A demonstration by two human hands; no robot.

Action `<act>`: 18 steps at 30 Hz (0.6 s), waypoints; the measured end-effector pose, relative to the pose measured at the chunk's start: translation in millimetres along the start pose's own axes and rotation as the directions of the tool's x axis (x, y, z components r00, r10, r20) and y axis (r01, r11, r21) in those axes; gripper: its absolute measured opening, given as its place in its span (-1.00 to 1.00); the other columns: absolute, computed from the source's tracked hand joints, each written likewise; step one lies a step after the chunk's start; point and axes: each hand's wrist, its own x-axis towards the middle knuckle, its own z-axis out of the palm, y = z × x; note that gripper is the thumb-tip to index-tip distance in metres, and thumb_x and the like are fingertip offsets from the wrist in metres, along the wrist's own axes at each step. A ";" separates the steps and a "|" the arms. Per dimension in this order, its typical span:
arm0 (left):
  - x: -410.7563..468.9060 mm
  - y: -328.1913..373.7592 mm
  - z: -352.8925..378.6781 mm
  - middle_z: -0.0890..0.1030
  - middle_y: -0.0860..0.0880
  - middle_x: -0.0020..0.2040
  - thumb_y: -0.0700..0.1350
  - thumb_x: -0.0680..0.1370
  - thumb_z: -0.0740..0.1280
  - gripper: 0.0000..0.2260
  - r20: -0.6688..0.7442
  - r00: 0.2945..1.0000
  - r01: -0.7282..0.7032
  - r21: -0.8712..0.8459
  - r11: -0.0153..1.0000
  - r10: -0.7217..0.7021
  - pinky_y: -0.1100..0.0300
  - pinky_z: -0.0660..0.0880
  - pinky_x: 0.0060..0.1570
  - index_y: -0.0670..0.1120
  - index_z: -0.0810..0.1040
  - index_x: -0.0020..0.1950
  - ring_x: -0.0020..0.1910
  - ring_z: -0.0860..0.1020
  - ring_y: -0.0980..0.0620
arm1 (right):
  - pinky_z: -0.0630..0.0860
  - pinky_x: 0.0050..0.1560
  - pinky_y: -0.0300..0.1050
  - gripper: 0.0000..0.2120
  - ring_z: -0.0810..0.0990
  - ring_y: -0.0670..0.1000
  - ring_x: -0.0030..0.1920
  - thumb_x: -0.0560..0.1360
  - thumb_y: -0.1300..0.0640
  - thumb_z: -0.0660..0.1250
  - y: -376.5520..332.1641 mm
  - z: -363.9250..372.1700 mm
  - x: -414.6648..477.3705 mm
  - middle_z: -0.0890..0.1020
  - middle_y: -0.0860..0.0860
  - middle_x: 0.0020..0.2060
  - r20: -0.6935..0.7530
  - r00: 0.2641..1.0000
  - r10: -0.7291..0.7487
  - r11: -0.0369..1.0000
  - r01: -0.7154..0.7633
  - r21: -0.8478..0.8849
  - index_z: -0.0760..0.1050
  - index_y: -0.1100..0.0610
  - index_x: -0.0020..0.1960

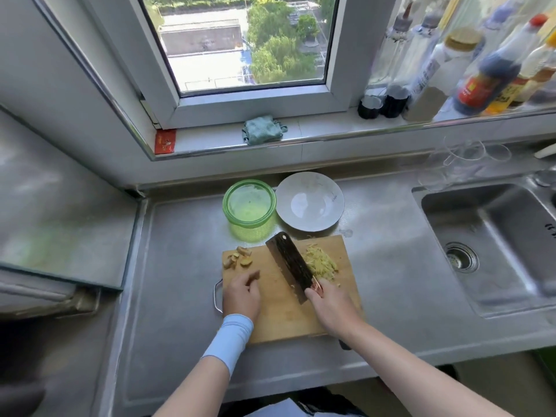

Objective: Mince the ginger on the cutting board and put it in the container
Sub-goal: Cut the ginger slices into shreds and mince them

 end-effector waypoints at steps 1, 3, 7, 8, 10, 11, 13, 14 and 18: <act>2.7 -4.7 -8.2 0.69 0.00 0.06 -0.29 0.54 0.31 -0.74 -0.052 0.998 0.037 -0.013 0.999 -0.037 0.33 0.38 0.08 -0.03 0.70 0.09 0.06 0.61 -0.04 | 0.45 -0.13 -0.08 -0.78 0.55 -0.03 -0.14 0.64 -0.06 0.20 -4.5 8.0 -4.8 0.61 -0.03 -0.18 0.008 1.000 0.006 0.998 -0.006 0.056 0.50 0.04 -0.07; 8.6 -16.1 -25.3 0.67 -0.02 0.09 -0.30 0.54 0.28 -0.72 -0.071 0.995 0.073 0.004 0.997 -0.072 0.30 0.37 0.09 -0.03 0.68 0.11 0.07 0.59 -0.07 | 0.40 -0.19 -0.11 -0.76 0.52 -0.03 -0.19 0.64 -0.03 0.19 -16.6 28.0 -14.6 0.60 -0.01 -0.20 0.013 0.999 0.030 0.984 -0.032 0.174 0.48 0.06 -0.12; 17.3 -36.3 -49.5 0.64 -0.06 0.12 -0.24 0.57 0.28 -0.75 0.030 0.998 0.057 0.093 0.994 -0.060 0.28 0.38 0.09 -0.04 0.66 0.15 0.04 0.57 -0.03 | 0.35 -0.26 -0.14 -0.74 0.49 -0.04 -0.24 0.65 -0.01 0.18 -35.3 71.4 -24.7 0.55 -0.03 -0.24 -0.018 0.986 0.166 0.935 -0.152 0.320 0.44 0.05 -0.17; 18.2 -39.4 -53.1 0.63 -0.04 0.13 -0.23 0.57 0.28 -0.76 0.073 0.996 0.036 0.111 0.993 -0.045 0.29 0.38 0.09 -0.04 0.66 0.16 0.02 0.56 0.00 | 0.36 -0.25 -0.13 -0.74 0.50 -0.03 -0.22 0.65 -0.01 0.18 -36.3 78.2 -25.2 0.57 -0.02 -0.23 -0.040 0.980 0.196 0.929 -0.172 0.328 0.46 0.06 -0.16; 18.7 -44.7 -57.6 0.62 0.01 0.14 -0.22 0.58 0.28 -0.75 0.157 0.988 -0.027 0.136 0.990 0.005 0.30 0.39 0.10 -0.03 0.65 0.18 0.00 0.55 0.05 | 0.39 -0.21 -0.11 -0.74 0.53 -0.01 -0.19 0.65 -0.01 0.19 -33.6 81.8 -23.8 0.59 0.01 -0.20 -0.097 0.963 0.252 0.919 -0.207 0.335 0.48 0.08 -0.14; 18.9 -46.7 -58.6 0.61 0.02 0.14 -0.22 0.58 0.28 -0.75 0.192 0.980 -0.072 0.151 0.986 0.042 0.30 0.40 0.12 -0.02 0.64 0.18 0.02 0.55 0.05 | 0.40 -0.18 -0.09 -0.75 0.53 0.01 -0.18 0.64 -0.01 0.19 -30.8 78.9 -22.0 0.60 0.02 -0.20 -0.130 0.951 0.279 0.914 -0.222 0.339 0.49 0.08 -0.14; 20.4 -49.9 -57.1 0.60 0.00 0.15 -0.23 0.58 0.27 -0.74 0.232 0.965 -0.166 0.178 0.970 0.123 0.28 0.38 0.17 -0.04 0.63 0.21 0.12 0.53 0.01 | 0.43 -0.14 -0.06 -0.76 0.54 0.04 -0.16 0.64 -0.01 0.19 -26.6 67.1 -16.3 0.60 0.03 -0.18 -0.193 0.923 0.333 0.904 -0.254 0.344 0.49 0.06 -0.12; 21.3 -50.3 -55.5 0.60 -0.02 0.16 -0.25 0.58 0.26 -0.72 0.240 0.958 -0.203 0.189 0.961 0.155 0.26 0.36 0.20 -0.06 0.61 0.23 0.17 0.50 -0.01 | 0.44 -0.13 -0.06 -0.77 0.54 0.05 -0.15 0.64 -0.01 0.19 -25.6 60.1 -13.4 0.61 0.04 -0.17 -0.219 0.909 0.355 0.900 -0.269 0.343 0.50 0.06 -0.12; 22.9 -46.9 -48.5 0.61 -0.04 0.19 -0.30 0.56 0.22 -0.65 0.210 0.964 -0.195 0.152 0.969 0.162 0.17 0.39 0.25 -0.09 0.56 0.31 0.22 0.47 -0.06 | 0.43 -0.18 -0.06 -0.75 0.54 0.07 -0.18 0.64 -0.01 0.16 -36.4 55.1 -16.3 0.60 0.06 -0.17 -0.233 0.913 0.335 0.902 -0.239 0.359 0.50 0.10 -0.09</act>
